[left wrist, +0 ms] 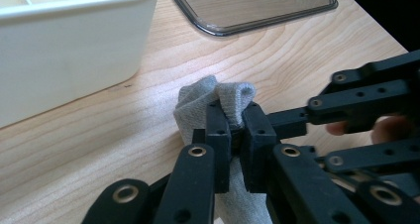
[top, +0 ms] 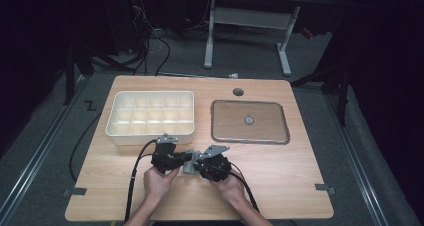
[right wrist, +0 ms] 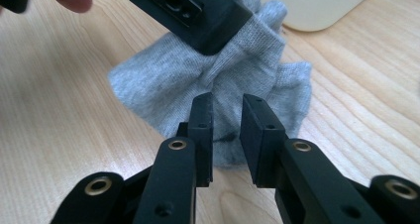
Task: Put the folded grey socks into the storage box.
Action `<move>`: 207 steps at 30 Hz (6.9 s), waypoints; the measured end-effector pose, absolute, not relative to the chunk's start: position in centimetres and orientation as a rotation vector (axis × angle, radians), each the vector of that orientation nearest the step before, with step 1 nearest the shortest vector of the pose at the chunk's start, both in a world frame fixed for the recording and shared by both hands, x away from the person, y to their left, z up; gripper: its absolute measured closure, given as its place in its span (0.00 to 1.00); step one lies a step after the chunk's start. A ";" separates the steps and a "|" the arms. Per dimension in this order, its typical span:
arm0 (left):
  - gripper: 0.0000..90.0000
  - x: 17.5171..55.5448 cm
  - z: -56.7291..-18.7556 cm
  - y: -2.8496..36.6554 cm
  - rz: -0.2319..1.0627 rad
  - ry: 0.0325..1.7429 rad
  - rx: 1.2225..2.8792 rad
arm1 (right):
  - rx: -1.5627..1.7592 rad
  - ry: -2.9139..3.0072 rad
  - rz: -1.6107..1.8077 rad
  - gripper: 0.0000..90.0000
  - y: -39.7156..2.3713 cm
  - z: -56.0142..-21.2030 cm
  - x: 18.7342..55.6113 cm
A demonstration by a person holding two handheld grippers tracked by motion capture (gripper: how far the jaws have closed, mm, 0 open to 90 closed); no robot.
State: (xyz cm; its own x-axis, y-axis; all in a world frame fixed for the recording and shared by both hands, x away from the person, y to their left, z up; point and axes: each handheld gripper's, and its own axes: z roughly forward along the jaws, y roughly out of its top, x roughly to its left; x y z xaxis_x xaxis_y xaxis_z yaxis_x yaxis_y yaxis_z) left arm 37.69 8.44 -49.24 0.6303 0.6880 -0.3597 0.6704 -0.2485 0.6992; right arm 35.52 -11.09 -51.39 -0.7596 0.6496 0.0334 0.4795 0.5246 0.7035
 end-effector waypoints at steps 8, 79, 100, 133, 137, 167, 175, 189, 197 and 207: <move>0.94 37.7 -49.3 8.0 -0.002 1.052 1.954 | 0.915 2.577 1.032 0.86 -9.9 -51.8 36.2; 0.89 40.3 -51.7 5.9 0.080 1.011 2.021 | 1.042 2.505 0.966 0.85 -12.7 -52.3 37.5; 0.87 40.3 -51.8 5.9 0.066 1.037 2.011 | 0.987 2.472 1.058 0.75 -10.4 -51.3 34.5; 0.69 40.4 -50.9 7.3 0.080 1.000 1.941 | 1.029 2.487 1.074 0.99 -12.4 -51.9 34.9; 0.69 40.6 -51.0 7.4 0.092 1.005 1.943 | 1.032 2.489 1.068 0.99 -12.7 -52.1 34.9; 0.69 40.9 -52.0 6.7 0.159 1.063 2.043 | 1.025 2.406 1.098 0.85 -14.0 -50.0 34.2; 0.68 40.9 -52.0 6.6 0.154 1.072 2.041 | 1.082 2.382 1.144 0.84 -12.6 -49.5 36.1; 0.66 40.8 -52.3 6.4 0.186 1.044 2.060 | 1.074 2.415 1.025 0.82 -12.3 -51.8 37.7; 0.63 41.4 -52.5 6.9 0.130 1.056 2.049 | 1.084 2.410 1.039 0.82 -12.6 -52.2 37.8; 0.55 41.4 -52.3 7.8 0.075 1.078 2.047 | 1.086 2.450 1.061 0.82 -12.4 -52.1 37.5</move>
State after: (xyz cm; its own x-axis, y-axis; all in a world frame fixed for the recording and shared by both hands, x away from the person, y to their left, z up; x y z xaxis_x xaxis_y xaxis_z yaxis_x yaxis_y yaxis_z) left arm 41.44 7.83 -52.31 0.6346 0.7146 -0.2943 0.6667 -0.3135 0.6762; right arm 37.52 -12.38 -52.06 -0.6873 0.7243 0.0550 0.5356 0.4541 0.7120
